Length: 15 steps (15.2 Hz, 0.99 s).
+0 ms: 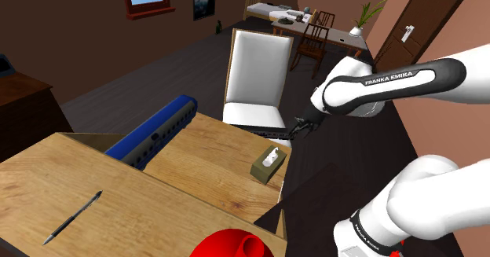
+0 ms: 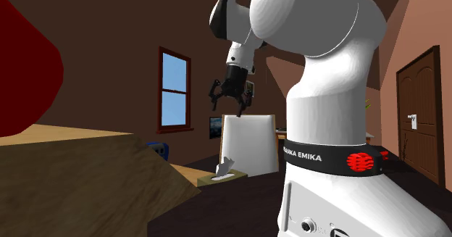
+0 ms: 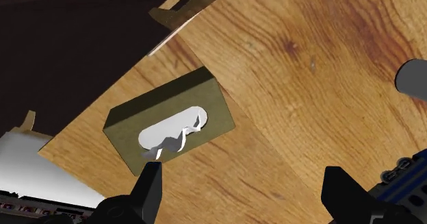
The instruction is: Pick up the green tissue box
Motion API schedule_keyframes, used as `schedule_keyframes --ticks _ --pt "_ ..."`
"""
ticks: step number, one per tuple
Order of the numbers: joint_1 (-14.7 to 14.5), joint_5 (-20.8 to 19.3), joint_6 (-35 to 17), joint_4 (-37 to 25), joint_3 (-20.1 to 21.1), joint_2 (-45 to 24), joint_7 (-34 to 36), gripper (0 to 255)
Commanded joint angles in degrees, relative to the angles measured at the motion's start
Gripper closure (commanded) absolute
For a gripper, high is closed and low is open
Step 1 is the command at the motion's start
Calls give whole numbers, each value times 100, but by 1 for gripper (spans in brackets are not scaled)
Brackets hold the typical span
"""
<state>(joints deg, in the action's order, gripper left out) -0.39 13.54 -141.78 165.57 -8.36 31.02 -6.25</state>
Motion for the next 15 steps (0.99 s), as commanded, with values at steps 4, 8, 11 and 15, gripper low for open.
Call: schedule_keyframes --ticks 4,8,11,15 --pt "-891 1312 -1504 -11 -767 -1387 -1069 0" --pt "-2325 4238 -2083 -532 -1758 -2748 -3395 0" --pt "-2395 6520 -1809 -1168 -1672 -3846 -5259 0" --pt "-2164 7661 -1564 -1582 -1427 -4587 -6230 0"
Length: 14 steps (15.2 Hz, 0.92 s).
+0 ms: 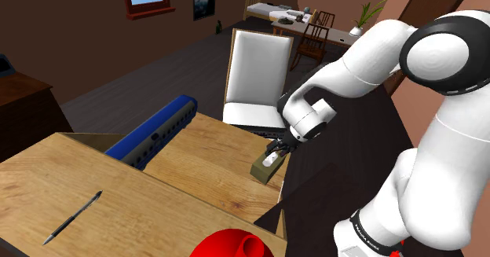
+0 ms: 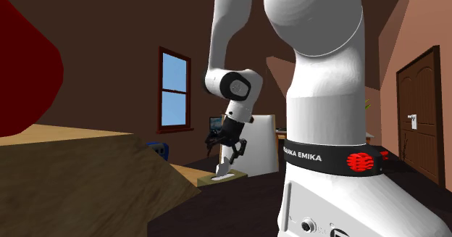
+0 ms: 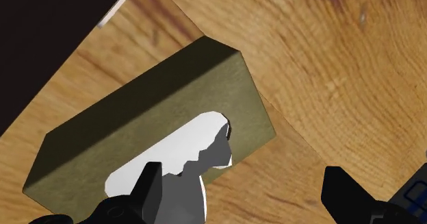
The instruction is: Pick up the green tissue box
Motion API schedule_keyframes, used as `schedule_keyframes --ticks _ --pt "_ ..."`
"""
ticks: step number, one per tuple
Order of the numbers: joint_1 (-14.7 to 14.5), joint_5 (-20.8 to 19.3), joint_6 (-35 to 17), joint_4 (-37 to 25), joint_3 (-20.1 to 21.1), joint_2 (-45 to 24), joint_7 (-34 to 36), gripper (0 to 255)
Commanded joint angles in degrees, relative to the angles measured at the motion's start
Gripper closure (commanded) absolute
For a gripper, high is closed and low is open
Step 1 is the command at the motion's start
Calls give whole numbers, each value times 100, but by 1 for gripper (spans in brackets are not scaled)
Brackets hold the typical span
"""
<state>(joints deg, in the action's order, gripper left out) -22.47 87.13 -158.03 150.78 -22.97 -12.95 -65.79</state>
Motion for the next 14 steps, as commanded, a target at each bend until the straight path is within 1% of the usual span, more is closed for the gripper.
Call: schedule_keyframes --ticks 1,5,7,8,14 --pt "61 454 92 -154 55 -302 -414 0" --pt "125 1006 225 -362 132 -745 -916 0" --pt "133 1081 245 -391 141 -808 -984 0" --pt "132 1068 245 -399 142 -811 -970 255" --pt "131 1052 242 -398 140 -801 -955 255"
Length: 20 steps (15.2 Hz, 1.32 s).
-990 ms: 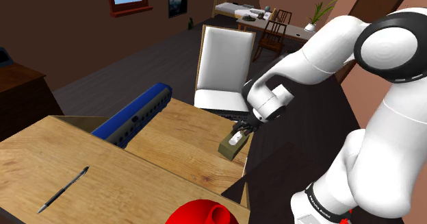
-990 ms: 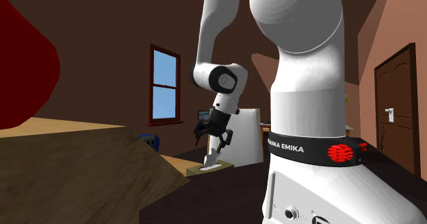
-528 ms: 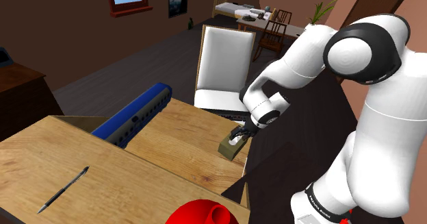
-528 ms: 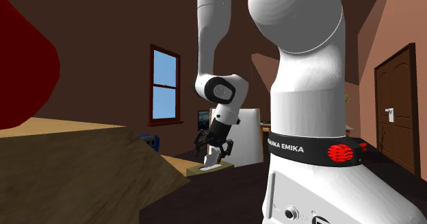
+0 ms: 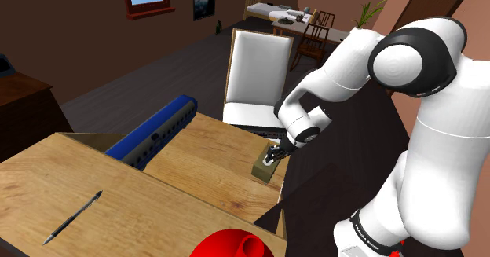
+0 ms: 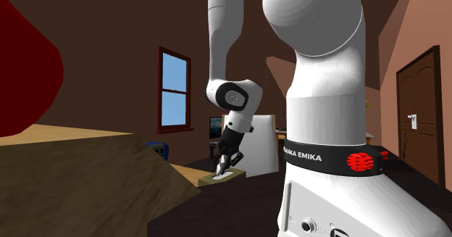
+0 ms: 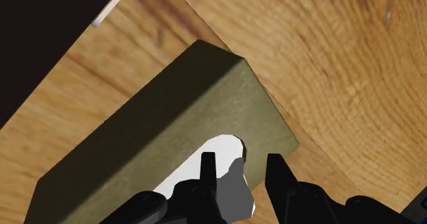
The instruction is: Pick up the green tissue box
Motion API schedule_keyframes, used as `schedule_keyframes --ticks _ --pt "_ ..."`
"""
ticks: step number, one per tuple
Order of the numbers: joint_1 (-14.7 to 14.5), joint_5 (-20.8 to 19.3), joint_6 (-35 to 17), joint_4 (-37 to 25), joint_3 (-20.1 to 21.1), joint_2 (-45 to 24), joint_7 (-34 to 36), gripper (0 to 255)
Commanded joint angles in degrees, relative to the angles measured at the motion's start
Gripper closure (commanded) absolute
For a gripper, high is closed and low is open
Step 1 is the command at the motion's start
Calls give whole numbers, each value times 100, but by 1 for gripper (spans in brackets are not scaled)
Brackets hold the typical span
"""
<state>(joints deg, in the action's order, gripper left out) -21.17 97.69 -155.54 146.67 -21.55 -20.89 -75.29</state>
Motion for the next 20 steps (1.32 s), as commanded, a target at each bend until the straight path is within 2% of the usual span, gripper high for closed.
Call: schedule_keyframes --ticks 1,3,5,12,18,20 --pt "-1 -5 -8 8 1 -10 1 255" --pt "2 23 -4 19 -1 -14 -32 255" --pt "-27 -237 -72 123 -36 205 204 255" --pt "-143 -1318 -291 487 -188 996 1185 255" --pt "-232 -2508 -438 801 -352 1710 2250 255" --pt "-231 -2543 -441 809 -354 1728 2280 255"
